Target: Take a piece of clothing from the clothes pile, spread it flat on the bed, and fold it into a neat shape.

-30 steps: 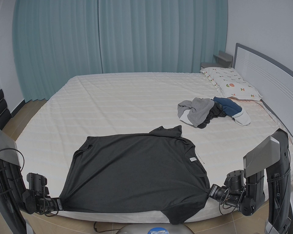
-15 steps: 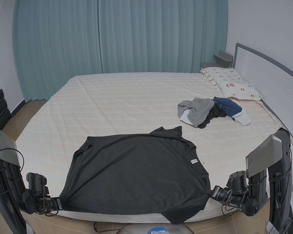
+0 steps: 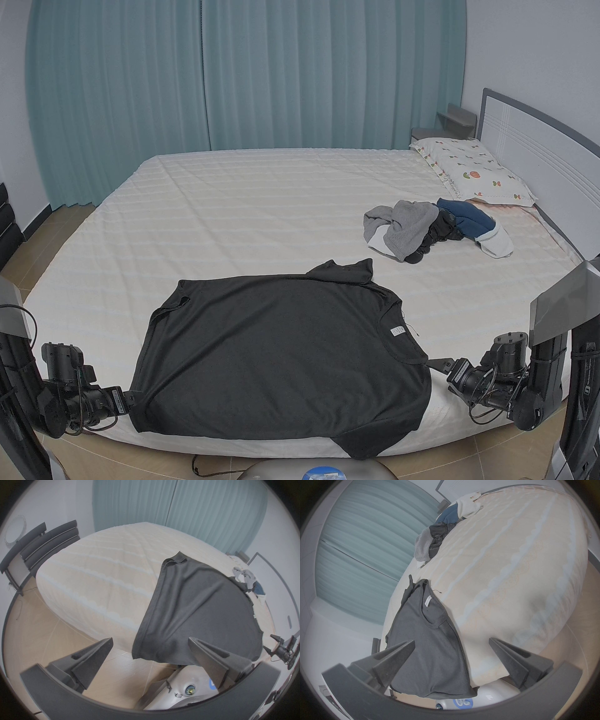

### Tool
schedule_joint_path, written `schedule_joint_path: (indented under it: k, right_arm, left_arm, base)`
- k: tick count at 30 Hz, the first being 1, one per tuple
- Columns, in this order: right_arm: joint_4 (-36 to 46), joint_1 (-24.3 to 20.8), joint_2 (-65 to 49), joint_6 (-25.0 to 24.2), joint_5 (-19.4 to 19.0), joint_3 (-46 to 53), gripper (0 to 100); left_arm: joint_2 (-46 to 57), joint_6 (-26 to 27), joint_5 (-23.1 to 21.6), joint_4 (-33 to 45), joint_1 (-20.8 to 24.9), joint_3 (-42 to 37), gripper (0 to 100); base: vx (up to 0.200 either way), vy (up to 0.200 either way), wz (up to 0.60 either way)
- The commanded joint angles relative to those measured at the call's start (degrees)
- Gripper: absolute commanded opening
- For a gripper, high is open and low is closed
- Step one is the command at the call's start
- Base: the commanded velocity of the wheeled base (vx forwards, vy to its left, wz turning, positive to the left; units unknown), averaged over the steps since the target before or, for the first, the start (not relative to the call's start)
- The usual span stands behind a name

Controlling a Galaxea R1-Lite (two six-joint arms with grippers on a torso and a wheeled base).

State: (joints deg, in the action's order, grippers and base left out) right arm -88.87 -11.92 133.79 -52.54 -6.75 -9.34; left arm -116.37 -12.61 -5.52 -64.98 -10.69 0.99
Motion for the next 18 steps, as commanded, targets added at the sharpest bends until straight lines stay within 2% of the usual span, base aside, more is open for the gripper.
schedule_joint_path:
  k: [1, 6, 18]
  right_arm:
    - [-0.69, 1.64, -0.55, -1.69, -1.16, -0.59, 100]
    - [-0.69, 3.05, -0.99, -3.18, -3.27, -0.77, 100]
    - [-0.69, 3.57, -0.55, -4.06, -3.44, -1.56, 100]
  left_arm:
    - [2.38, -0.23, -2.56, -0.5, -1.0, 0.07, 100]
    - [2.38, -4.09, -2.74, -0.41, -2.14, 2.26, 100]
    - [0.44, -4.8, -3.27, -0.59, -3.72, 4.2, 100]
  base:
    - [0.0, 0.0, 0.0]
    - [0.0, 0.0, 0.0]
    - [0.0, 0.2, 0.0]
